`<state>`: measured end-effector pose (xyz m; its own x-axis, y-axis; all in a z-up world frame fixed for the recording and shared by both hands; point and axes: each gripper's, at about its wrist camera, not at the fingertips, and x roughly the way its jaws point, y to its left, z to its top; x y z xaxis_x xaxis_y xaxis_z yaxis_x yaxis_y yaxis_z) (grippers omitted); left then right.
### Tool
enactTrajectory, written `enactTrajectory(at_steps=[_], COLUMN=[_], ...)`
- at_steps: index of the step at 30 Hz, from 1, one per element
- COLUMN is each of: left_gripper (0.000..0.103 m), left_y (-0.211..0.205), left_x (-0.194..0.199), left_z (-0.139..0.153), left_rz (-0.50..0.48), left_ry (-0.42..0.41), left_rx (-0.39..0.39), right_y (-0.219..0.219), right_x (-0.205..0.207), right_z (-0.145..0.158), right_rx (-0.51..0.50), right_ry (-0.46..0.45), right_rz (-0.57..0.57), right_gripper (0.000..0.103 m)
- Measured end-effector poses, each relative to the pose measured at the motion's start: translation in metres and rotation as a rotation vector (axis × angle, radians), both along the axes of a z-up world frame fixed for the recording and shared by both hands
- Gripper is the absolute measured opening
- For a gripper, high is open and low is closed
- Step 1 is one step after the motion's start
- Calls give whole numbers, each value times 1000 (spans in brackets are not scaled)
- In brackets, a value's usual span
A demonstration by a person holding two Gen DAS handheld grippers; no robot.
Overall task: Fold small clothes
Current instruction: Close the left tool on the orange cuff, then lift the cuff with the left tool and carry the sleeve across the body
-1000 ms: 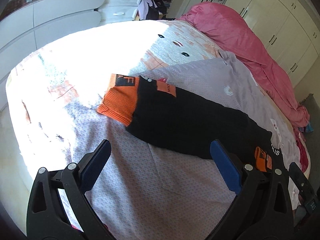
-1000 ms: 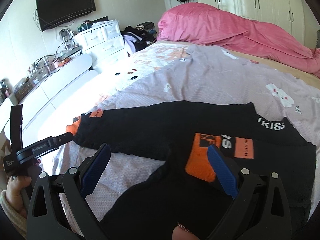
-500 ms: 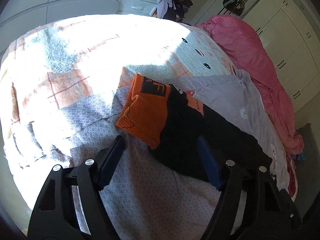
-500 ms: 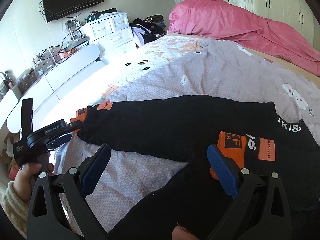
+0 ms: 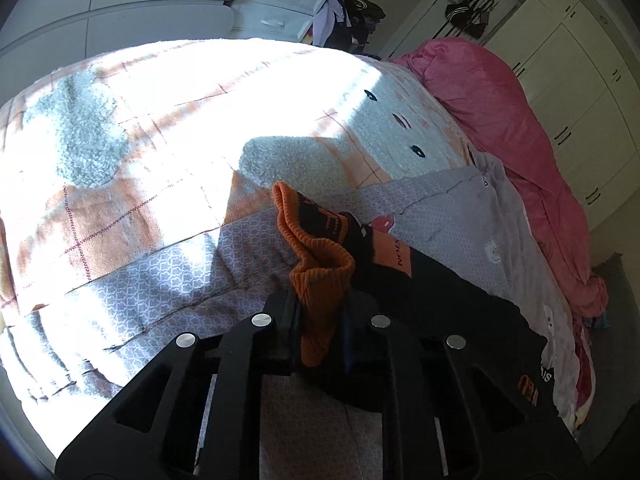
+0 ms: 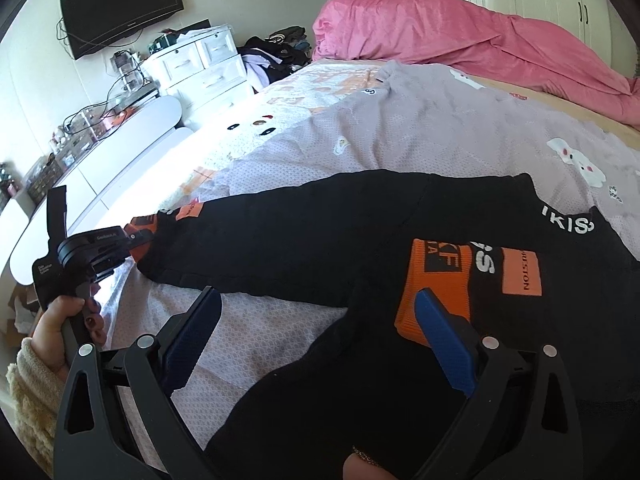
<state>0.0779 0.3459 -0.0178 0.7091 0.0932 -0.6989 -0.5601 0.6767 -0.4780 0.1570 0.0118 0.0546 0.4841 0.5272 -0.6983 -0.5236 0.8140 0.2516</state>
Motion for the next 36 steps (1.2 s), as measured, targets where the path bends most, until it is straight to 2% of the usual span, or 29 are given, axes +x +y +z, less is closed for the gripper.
enactTrajectory(at_steps=[6, 11, 15, 19, 27, 36], left_gripper=[7, 7, 7, 7, 6, 6], left_y=[-18, -42, -69, -95, -151, -218], left_x=[0, -1, 1, 6, 19, 30], left_z=[27, 61, 89, 104, 118, 125], left_rz=[-52, -118, -176, -234, -355, -513], left_ry=[-70, -138, -180, -201, -234, -250], left_rx=[23, 50, 88, 107, 118, 148], right_y=[-20, -39, -58, -78, -125, -195], right_x=[0, -2, -5, -7, -14, -14], right_z=[-1, 4, 10, 16, 24, 20], right_rx=[18, 31, 48, 65, 92, 118], right_ry=[13, 8, -1, -10, -25, -4], right_rz=[-37, -71, -100, -132, -218, -361], right_gripper=[97, 97, 97, 97, 97, 97])
